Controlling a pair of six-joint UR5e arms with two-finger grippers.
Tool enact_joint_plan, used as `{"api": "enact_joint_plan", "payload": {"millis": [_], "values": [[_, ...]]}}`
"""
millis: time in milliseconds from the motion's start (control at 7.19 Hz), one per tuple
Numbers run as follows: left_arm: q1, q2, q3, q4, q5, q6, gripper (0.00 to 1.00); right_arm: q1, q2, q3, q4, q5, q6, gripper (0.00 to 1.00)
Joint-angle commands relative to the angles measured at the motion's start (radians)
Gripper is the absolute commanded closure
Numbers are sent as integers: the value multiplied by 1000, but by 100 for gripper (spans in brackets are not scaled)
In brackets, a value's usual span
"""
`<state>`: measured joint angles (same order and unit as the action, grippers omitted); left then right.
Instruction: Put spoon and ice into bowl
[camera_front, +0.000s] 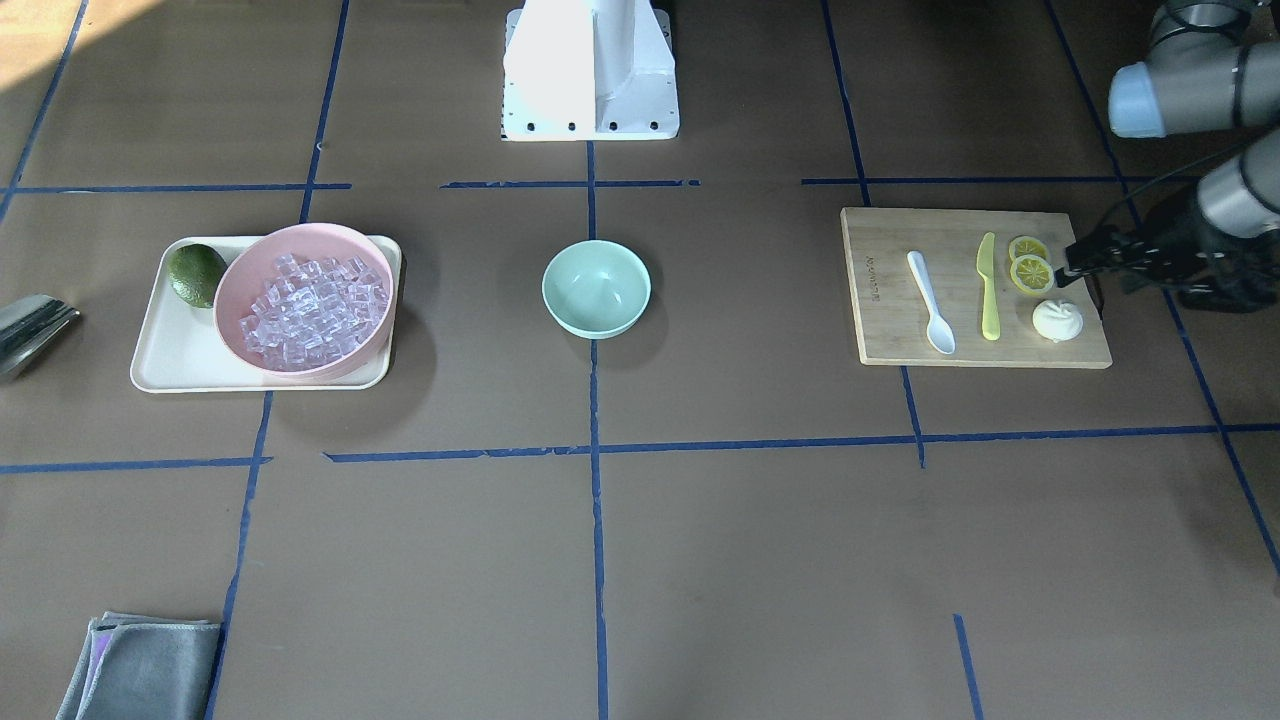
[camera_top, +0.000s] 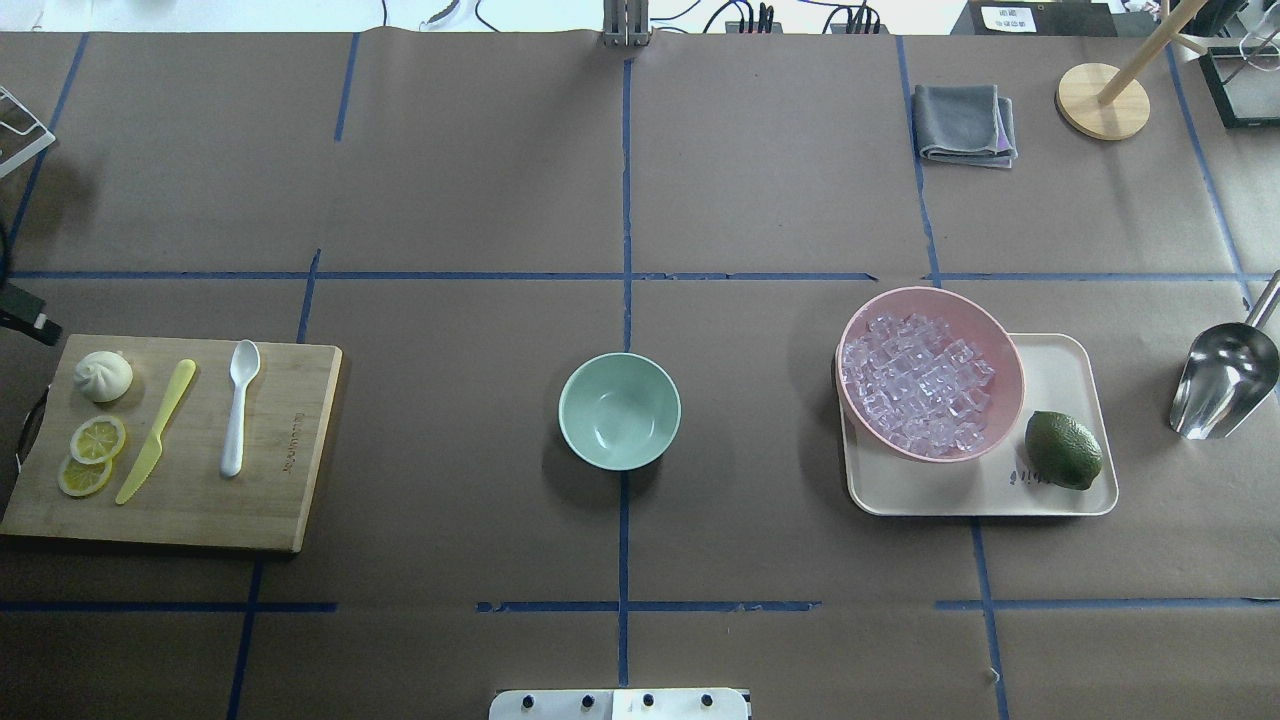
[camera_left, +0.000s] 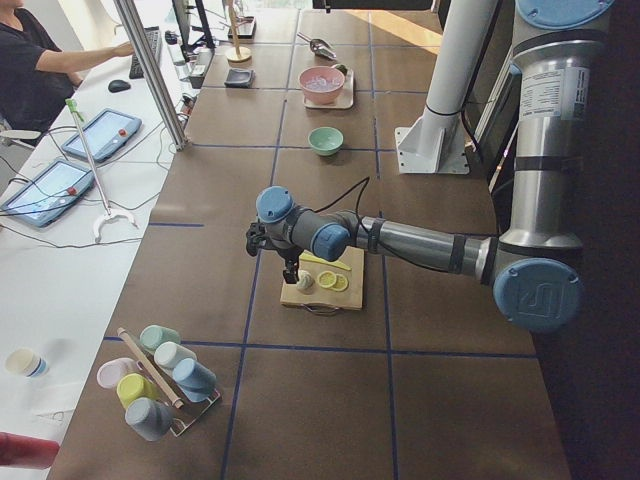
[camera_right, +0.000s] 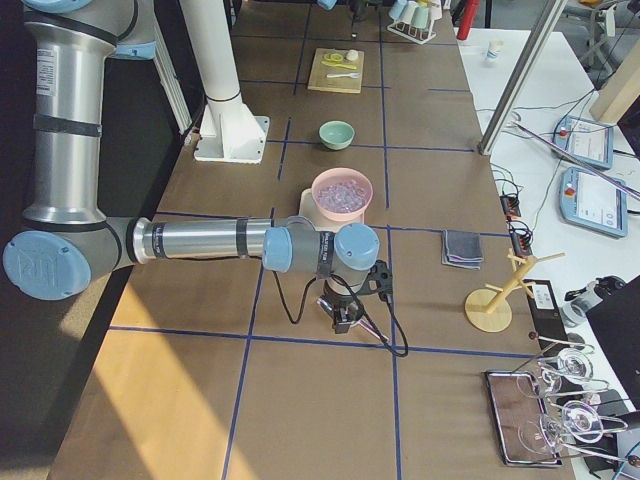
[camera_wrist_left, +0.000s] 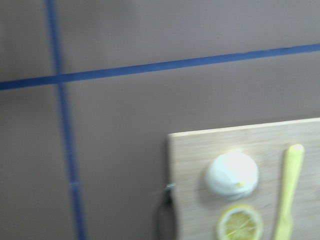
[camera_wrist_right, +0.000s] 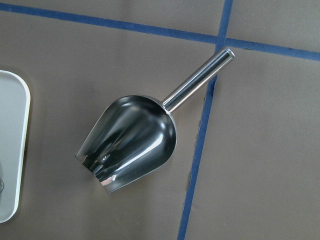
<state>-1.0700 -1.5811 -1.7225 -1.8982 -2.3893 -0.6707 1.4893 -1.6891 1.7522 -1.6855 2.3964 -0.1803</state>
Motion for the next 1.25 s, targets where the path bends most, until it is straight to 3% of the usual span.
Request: {"api": "enact_joint_plan", "payload": {"millis": [0, 278, 835, 1113], "values": [[154, -77, 0, -30, 131, -224, 0, -3, 0, 3, 15, 1, -18, 0], [218, -100, -3, -27, 198, -283, 0, -4, -36, 0, 114, 3, -13, 0], [291, -109, -2, -24, 258, -328, 0, -4, -40, -11, 113, 6, -1, 0], [292, -109, 0, -22, 262, -328, 7, -4, -40, -17, 113, 27, -1, 1]]}}
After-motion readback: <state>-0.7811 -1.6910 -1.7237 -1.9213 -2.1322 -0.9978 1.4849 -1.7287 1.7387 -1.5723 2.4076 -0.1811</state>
